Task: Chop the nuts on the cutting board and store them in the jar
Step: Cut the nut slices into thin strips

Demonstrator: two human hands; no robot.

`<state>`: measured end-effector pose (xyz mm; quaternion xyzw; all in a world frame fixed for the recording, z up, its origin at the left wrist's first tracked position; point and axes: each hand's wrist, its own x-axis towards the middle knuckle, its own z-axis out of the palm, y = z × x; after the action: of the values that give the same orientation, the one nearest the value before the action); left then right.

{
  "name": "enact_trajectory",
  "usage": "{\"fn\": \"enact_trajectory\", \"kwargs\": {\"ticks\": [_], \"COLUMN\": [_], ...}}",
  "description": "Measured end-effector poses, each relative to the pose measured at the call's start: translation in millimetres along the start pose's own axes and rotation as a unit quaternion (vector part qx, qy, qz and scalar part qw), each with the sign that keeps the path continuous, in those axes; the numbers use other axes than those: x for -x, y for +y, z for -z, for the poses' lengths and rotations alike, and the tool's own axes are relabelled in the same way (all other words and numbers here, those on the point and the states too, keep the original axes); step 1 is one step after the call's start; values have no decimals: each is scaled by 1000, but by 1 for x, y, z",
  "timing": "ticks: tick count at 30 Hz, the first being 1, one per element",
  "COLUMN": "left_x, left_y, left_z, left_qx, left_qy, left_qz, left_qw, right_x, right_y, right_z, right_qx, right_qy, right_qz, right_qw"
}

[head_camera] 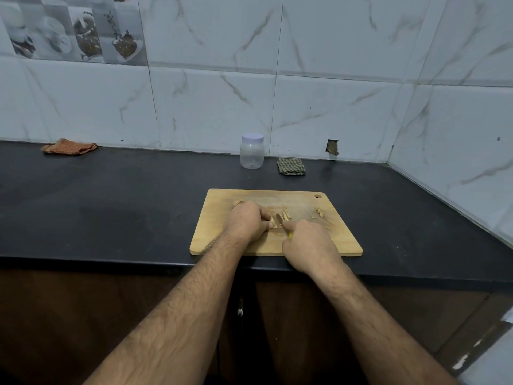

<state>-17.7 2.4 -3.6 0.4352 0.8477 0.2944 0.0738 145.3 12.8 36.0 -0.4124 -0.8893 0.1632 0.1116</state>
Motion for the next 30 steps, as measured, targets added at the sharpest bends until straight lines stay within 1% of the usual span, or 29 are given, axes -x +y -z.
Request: {"fn": "enact_trajectory", "kwargs": {"ticks": [7, 21, 30], "left_x": [1, -1, -2], "left_y": [1, -1, 0], "left_z": [2, 2, 1], "left_qx": [-4, -12, -3], "left_qy": [-1, -3, -12], "left_qz": [-2, -6, -2], "left_qw": [1000, 1000, 1000], "right_x": [-3, -1, -9], "right_y": [-5, -4, -13], "right_z": [-1, -4, -2], "right_qx": [3, 5, 16], "right_qy": [-11, -9, -31], "right_qz": [18, 16, 10], "right_qw": [1000, 1000, 999]}}
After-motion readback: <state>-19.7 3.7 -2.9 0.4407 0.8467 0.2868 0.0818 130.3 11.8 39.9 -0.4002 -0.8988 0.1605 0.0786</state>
